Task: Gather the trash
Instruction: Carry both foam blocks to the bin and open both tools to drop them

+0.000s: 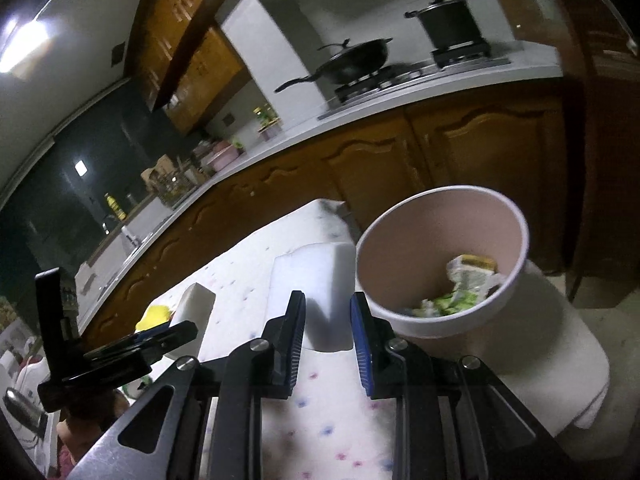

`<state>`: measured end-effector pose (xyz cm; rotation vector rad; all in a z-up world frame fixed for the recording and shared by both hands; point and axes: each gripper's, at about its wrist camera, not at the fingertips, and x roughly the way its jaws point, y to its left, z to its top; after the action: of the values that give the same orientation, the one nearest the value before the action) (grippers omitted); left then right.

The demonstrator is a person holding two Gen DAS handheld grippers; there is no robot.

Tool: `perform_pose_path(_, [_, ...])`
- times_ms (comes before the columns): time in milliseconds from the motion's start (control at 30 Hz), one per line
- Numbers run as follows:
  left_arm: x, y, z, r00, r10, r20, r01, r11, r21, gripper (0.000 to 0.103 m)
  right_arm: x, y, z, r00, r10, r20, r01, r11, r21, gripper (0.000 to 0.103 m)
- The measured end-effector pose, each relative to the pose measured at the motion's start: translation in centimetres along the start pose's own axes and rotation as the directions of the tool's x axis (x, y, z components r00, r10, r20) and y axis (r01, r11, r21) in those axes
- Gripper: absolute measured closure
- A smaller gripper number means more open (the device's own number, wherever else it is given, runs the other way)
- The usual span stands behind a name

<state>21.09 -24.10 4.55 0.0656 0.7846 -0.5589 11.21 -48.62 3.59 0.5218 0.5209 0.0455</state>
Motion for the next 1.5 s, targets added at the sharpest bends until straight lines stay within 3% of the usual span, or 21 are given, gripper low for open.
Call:
perform_pose_path(400, [2.7,-4.2,1.8,0.998,-0.060,0.004,0.060,0.998,0.017,0.053,-0.2,-3.9,1.4,0.995,-0.087,0.039,0.086,0.996,0.025,0.079])
perform_pose_path(700, [6.5,-8.3,4.8,0.990,-0.139,0.005,0.138,0.988,0.066,0.052,1.5,-6.7,3.4,0.989,-0.146,0.037,0.146,0.989,0.021,0.079])
perform_pose_path(1033, [12.0,-11.2,6.3,0.983,-0.168,-0.068,0.174,0.980,0.097,0.051,3.7,-8.9,4.4,0.984,-0.175,0.010,0.175,0.984,0.037,0.078])
perform_pose_path(1200, [13.0,-11.8,6.1,0.983,-0.160,-0.088,0.171,0.978,0.124,0.048,4.4,-9.6,4.6,0.984,-0.181,0.002,0.180,0.982,0.047,0.076])
perform_pose_path(1267, [13.1,-11.7,5.9,0.983,-0.156,-0.095,0.167,0.977,0.129,0.046,4.5,-9.9,4.5,0.985,-0.172,-0.007,0.172,0.983,0.065,0.068])
perform_pose_path(1400, [12.6,-11.2,5.9,0.981,-0.168,-0.094,0.179,0.977,0.116,0.033,4.2,-10.4,4.4,0.984,-0.176,0.004,0.175,0.981,0.082,0.064])
perform_pose_path(1500, [12.4,-10.9,5.8,0.982,-0.164,-0.093,0.174,0.978,0.112,0.032,3.8,-10.4,4.4,0.984,-0.176,0.015,0.174,0.981,0.087,0.063])
